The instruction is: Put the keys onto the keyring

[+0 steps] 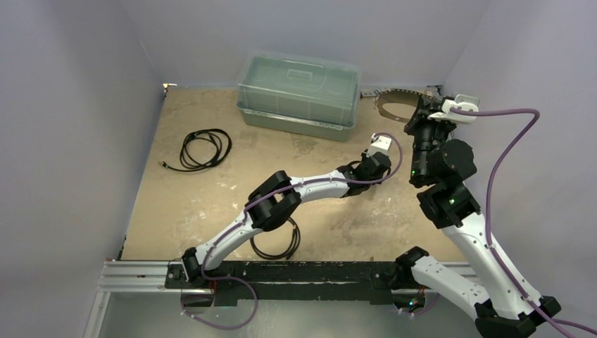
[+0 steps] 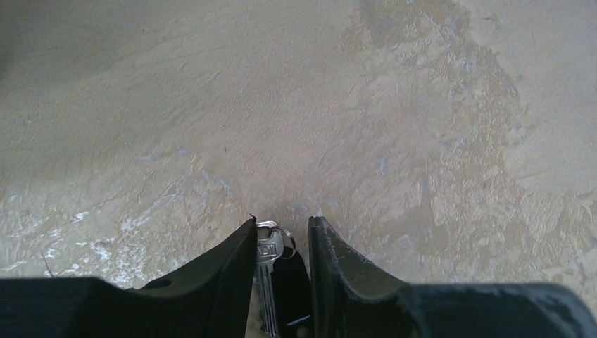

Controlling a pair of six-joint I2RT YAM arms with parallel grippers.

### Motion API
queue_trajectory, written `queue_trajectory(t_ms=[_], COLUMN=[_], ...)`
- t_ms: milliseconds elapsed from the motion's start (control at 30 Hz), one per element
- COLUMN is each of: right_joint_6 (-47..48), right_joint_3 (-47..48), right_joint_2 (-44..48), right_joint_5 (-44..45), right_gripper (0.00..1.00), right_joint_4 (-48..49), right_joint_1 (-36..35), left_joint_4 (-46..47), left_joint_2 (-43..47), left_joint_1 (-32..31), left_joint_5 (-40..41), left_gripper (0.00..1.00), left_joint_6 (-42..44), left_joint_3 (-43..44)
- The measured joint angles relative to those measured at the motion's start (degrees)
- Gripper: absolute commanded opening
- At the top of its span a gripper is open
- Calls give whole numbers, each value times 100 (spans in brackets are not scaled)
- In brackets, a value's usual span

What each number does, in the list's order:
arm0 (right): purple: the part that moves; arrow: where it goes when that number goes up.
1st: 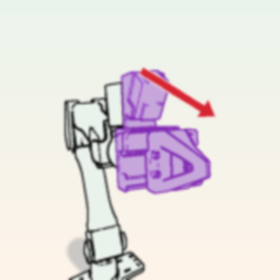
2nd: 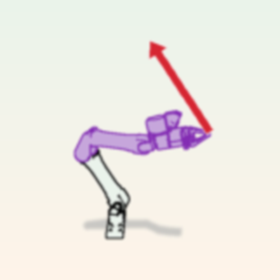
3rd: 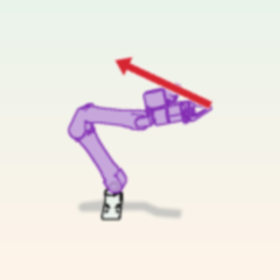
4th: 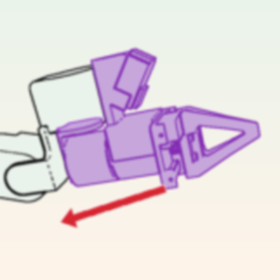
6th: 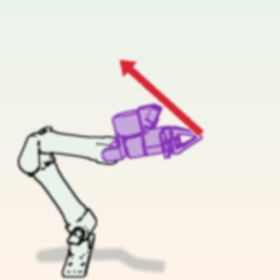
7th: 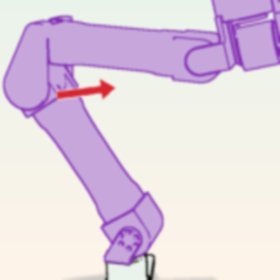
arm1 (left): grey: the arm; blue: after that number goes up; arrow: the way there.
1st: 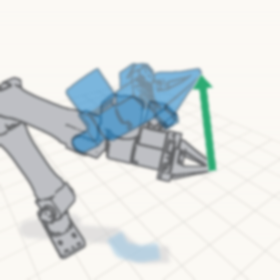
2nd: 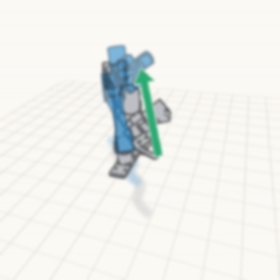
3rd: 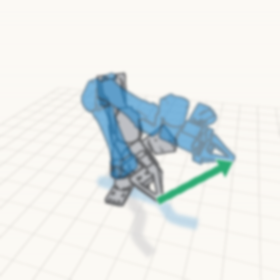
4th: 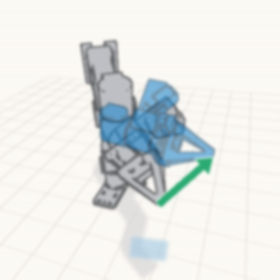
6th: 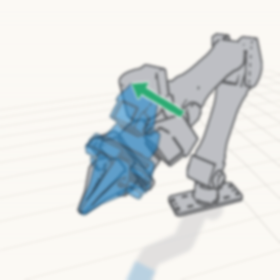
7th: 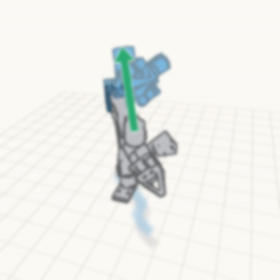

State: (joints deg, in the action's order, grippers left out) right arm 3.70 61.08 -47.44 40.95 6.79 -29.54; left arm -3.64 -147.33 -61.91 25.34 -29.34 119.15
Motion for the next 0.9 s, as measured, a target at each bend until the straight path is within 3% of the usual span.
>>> queue_trajectory(t_ms=[100, 233, 600, 900], right_joint_6=[-2, -4, -28, -138], right_joint_3=[-48, -66, -66, -66], right_joint_2=[-2, -2, -4, -20], right_joint_5=[-20, -105, -216, -494], right_gripper=[0, 0, 0, 0], right_joint_4=[39, 46, 50, 48], right_joint_1=[0, 0, 0, 0], left_joint_4=[-35, -39, 269, 815], left_joint_2=[0, 0, 190, 1843], left_joint_1=[-33, -72, -92, -92], left_joint_5=[70, 162, 256, 57], left_gripper=[22, 1, 0, 0], left_joint_6=[2, 42, 151, 302], left_joint_3=[0, 0, -444, -3121])
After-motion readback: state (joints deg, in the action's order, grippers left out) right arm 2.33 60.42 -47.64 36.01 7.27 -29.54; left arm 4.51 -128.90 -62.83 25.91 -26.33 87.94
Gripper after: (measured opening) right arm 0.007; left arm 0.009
